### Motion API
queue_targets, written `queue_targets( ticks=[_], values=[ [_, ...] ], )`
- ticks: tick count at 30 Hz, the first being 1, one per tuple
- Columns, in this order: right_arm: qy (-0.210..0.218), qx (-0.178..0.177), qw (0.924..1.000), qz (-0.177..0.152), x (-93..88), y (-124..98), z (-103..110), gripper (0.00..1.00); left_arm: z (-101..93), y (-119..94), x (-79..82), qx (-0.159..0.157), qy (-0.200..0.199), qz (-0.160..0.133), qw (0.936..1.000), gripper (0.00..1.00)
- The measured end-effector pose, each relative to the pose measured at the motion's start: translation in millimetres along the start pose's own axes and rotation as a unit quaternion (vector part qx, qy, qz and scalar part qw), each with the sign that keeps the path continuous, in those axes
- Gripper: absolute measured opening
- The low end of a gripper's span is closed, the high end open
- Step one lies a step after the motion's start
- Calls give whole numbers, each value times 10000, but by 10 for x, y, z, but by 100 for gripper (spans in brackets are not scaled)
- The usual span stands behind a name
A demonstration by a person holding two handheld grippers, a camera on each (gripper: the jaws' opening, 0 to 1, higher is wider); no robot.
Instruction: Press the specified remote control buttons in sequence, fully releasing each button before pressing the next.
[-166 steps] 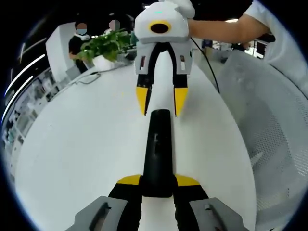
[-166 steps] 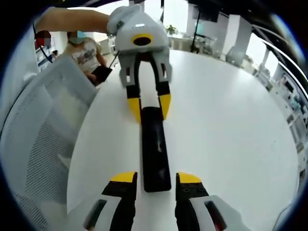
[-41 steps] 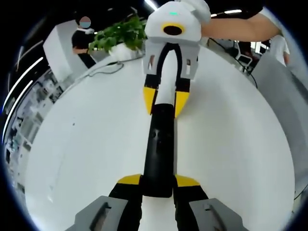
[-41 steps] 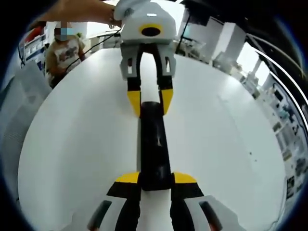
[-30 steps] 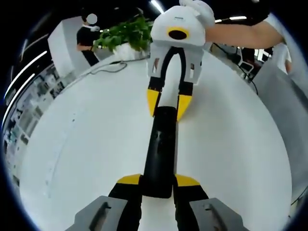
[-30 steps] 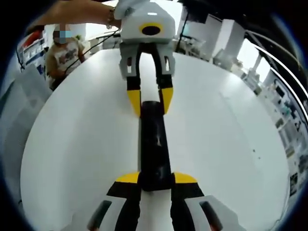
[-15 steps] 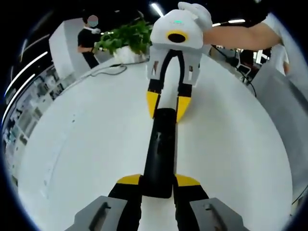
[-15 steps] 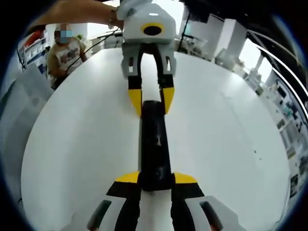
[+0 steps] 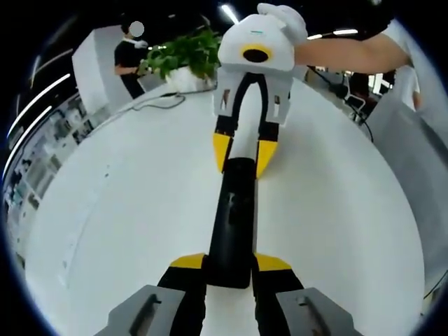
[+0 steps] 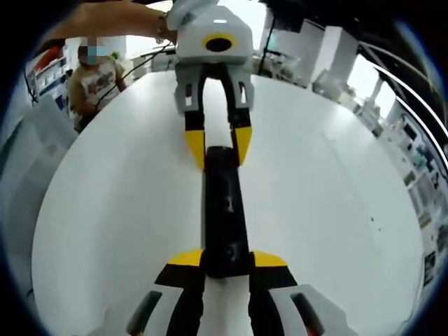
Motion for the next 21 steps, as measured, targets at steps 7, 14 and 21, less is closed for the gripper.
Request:
queue_targets(
  ticks=[7, 14, 21],
  values=[
    [160, 35, 9998, -79, -6, 4, -7, 22, -13, -4, 2, 2, 7, -20, 10000, 24],
    [156, 33, 9998, -83, 2, 10, -7, 22, -10, -5, -4, 35, 52, -36, 10000, 24],
    [180, 46, 9998, -86, 11, 17, 0, 23, -25, -13, -6, 89, 94, -106, 9999, 24]
  ],
)
Point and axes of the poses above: the point that each gripper's makers call its tool centre point, and the gripper's own axes: y roughly forward along the fingers, z roughly to its left, x roughly out of its top, the point moved 2 cm from there along -y, roughly backward along the fingers, and after that the axes turned 1 degree about -y, right-handed, at the moved point
